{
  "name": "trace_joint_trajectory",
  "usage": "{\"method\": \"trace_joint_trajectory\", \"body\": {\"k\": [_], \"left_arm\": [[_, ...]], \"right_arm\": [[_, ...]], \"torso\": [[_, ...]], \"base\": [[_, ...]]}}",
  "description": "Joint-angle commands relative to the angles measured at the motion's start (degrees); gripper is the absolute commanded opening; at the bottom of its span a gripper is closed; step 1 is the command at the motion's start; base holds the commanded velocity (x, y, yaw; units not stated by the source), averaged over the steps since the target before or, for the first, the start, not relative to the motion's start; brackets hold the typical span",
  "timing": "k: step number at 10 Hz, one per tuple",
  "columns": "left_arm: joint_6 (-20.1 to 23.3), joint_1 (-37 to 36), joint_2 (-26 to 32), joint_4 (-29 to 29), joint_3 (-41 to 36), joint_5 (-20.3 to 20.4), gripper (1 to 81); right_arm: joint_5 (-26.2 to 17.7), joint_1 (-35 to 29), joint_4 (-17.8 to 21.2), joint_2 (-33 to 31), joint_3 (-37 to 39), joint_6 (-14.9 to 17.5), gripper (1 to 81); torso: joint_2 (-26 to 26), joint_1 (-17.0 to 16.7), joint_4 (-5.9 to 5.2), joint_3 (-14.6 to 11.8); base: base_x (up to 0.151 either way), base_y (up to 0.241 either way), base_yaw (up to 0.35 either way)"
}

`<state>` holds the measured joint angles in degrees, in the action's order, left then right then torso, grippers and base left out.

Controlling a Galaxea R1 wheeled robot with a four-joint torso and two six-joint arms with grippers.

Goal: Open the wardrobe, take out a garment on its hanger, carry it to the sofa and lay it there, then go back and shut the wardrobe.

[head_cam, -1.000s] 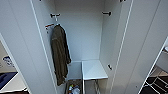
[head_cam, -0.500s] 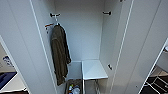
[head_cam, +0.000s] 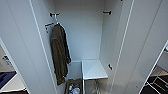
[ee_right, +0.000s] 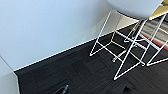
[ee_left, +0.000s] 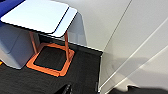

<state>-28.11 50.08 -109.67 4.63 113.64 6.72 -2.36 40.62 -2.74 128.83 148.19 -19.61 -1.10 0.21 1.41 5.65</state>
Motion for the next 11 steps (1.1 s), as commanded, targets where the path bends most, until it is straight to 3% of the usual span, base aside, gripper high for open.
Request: {"method": "trace_joint_trajectory", "body": {"k": [1,3,8,9,11], "left_arm": [[-2.03,-14.94,-0.28,-2.78,-2.09,-11.77,81.1],[-2.03,-20.14,-4.06,-5.33,-5.08,-16.46,81.1],[-1.95,-19.54,-16.28,-7.44,-6.76,-17.18,81.1],[-1.95,-18.48,-17.69,-7.27,-6.76,-17.18,81.1],[-1.86,-16.29,-21.45,-6.92,-6.67,-17.09,81.1]], "right_arm": [[-7.72,-9.89,15.19,-1.61,-12.99,-0.69,81.1],[-9.41,-8.58,20.83,-2.15,-20.12,-0.60,81.1],[-9.32,-5.77,30.25,-1.79,-43.76,-0.60,81.1],[-9.32,-5.16,30.34,-2.93,-51.38,-0.60,81.1],[-7.06,-1.65,30.08,-3.21,-59.58,0.28,81.1]], "torso": [[0.00,0.00,0.00,0.00],[0.00,0.00,0.00,0.02],[0.09,0.09,0.00,0.09],[0.11,0.11,0.00,0.11],[0.11,0.11,0.00,0.11]], "base": [[0.000,0.000,0.000],[0.000,0.000,0.000],[0.000,0.000,0.000],[0.000,0.000,0.000],[0.000,0.000,0.000]]}}
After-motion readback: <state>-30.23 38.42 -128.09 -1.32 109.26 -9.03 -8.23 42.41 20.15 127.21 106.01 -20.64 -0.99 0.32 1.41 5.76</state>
